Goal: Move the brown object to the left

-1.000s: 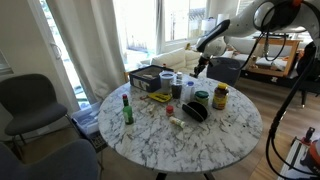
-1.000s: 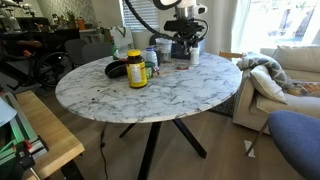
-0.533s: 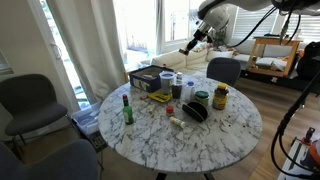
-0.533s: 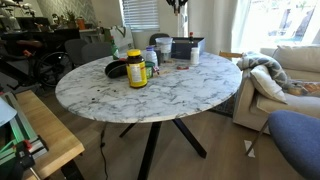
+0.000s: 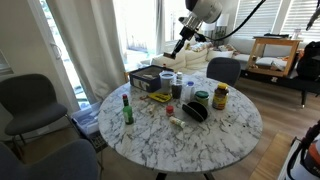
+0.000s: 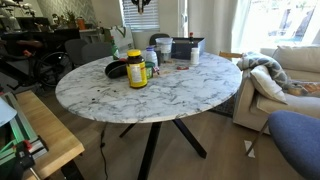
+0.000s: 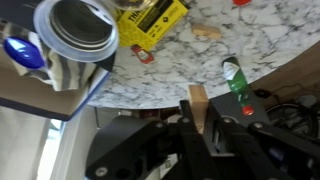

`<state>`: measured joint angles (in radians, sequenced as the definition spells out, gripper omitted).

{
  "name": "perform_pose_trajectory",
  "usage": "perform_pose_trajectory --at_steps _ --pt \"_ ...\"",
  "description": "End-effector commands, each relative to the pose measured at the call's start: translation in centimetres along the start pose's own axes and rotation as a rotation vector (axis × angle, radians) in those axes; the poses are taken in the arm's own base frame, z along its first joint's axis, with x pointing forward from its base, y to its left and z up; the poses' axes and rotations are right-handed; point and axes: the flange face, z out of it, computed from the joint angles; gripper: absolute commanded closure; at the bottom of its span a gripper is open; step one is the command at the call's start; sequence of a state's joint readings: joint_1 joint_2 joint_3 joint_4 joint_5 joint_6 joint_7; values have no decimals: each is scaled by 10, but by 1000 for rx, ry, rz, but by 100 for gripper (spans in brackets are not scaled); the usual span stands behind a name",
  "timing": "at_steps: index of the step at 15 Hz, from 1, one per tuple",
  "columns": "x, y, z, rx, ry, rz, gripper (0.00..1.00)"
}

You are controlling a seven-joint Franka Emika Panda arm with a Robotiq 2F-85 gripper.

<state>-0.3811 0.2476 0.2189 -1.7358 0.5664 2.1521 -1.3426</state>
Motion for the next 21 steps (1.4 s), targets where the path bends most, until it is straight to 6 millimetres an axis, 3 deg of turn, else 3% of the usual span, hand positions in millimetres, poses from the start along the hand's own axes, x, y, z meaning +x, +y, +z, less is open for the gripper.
perform_pose_trajectory --at_steps 1,3,6,7,9,15,18,21 --pt "0 -17 14 41 -1 -38 82" --pt "-4 -40 36 94 -9 -74 82" --pt "-10 -41 36 97 -12 -81 82" --pt "-11 -40 34 94 -12 -80 96" --pt "9 -71 46 70 -79 -254 96" --pt "55 -118 99 57 -185 -546 96" --pt "52 -131 132 57 -246 -696 96" --pt "39 -128 160 34 -306 -840 96"
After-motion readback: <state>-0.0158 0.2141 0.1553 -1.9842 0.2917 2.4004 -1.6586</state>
